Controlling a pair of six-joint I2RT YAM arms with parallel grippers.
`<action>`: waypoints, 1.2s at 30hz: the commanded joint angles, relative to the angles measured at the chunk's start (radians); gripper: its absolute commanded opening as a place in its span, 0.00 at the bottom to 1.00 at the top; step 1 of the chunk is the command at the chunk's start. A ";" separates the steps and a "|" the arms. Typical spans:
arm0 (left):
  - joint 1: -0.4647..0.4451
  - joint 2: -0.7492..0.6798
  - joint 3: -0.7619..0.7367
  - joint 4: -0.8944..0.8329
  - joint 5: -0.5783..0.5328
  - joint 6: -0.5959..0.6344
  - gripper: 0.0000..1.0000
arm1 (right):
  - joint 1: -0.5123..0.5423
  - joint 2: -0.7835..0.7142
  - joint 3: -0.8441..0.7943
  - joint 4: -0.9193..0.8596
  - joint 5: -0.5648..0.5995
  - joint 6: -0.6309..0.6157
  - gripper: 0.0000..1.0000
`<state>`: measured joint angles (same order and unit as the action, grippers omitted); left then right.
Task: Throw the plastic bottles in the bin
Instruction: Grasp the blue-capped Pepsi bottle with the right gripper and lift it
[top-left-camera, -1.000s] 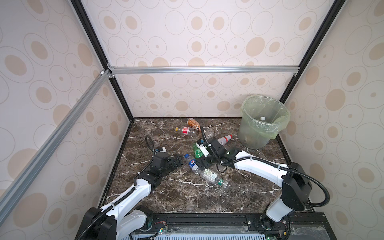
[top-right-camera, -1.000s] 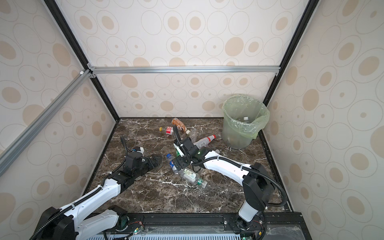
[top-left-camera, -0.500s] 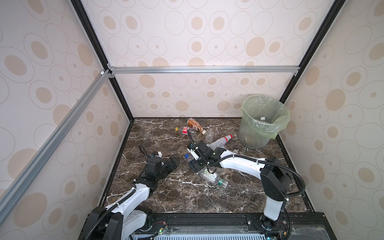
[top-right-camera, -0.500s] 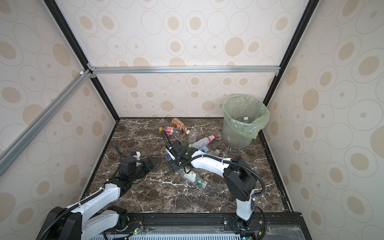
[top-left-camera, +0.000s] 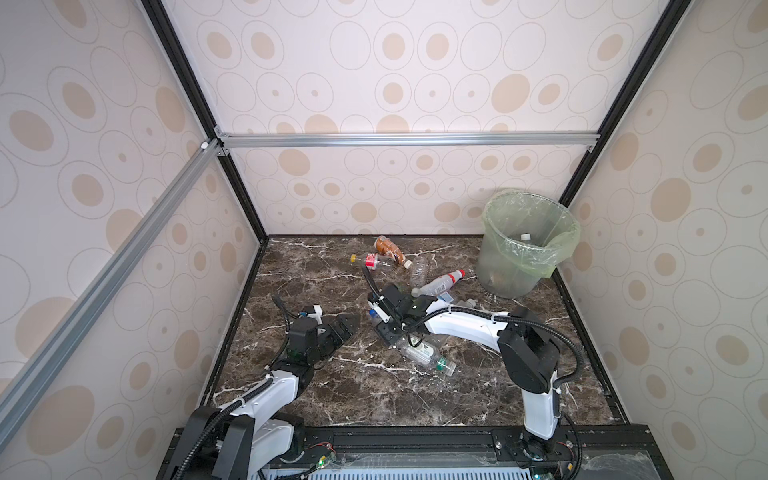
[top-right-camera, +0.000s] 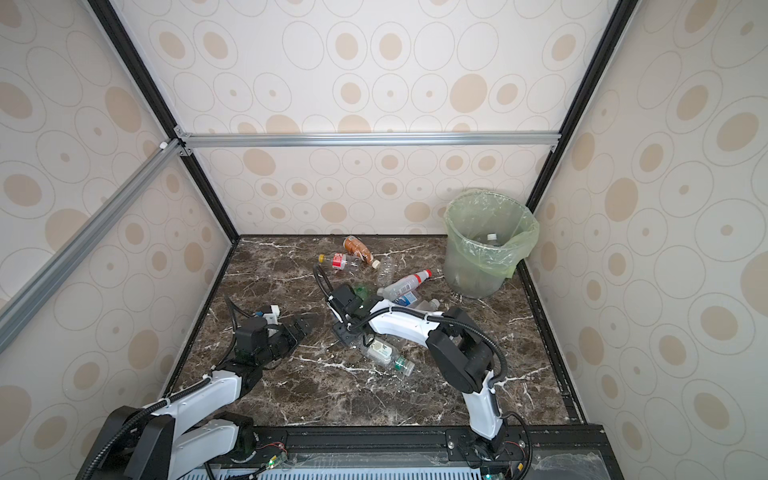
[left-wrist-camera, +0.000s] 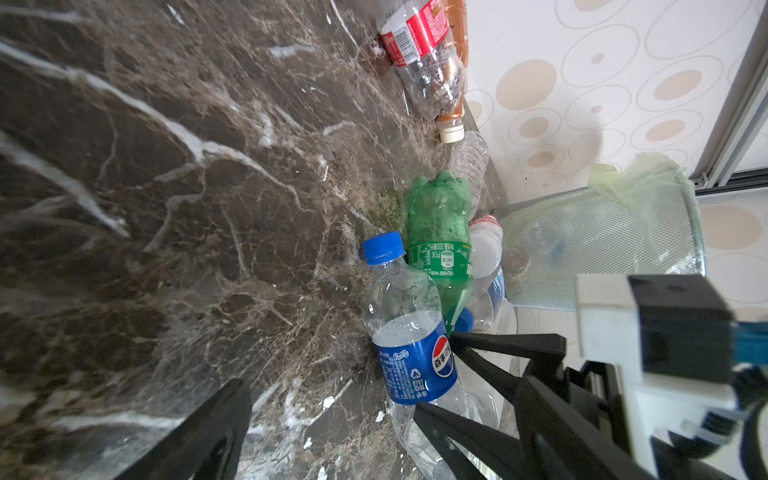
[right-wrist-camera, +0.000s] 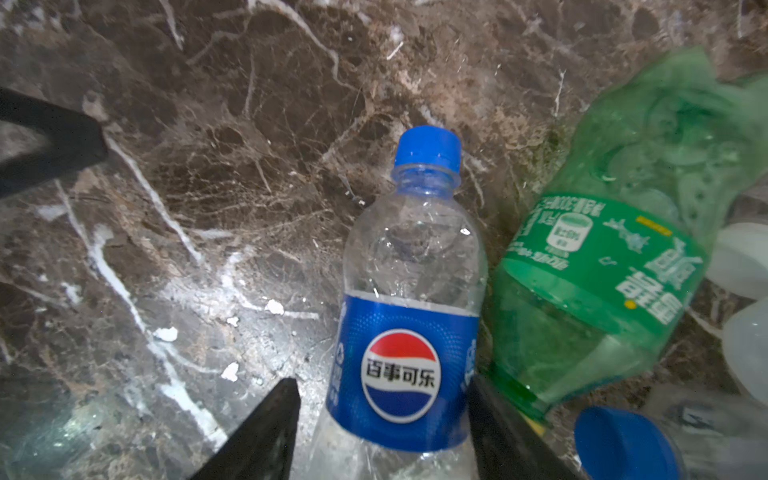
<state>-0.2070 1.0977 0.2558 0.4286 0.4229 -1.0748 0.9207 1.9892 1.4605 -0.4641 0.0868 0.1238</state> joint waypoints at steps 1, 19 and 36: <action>0.013 -0.018 0.022 0.003 0.013 0.010 0.99 | 0.009 0.032 0.027 -0.033 0.018 -0.003 0.66; 0.043 -0.068 0.045 -0.068 0.017 0.040 0.99 | 0.010 0.127 0.123 -0.085 0.008 -0.008 0.52; 0.046 -0.147 0.246 -0.165 0.032 0.141 0.99 | -0.039 -0.107 0.317 -0.190 0.137 -0.087 0.48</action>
<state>-0.1539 0.9691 0.4561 0.2745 0.4446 -0.9672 0.9062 1.9717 1.7134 -0.6144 0.1673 0.0715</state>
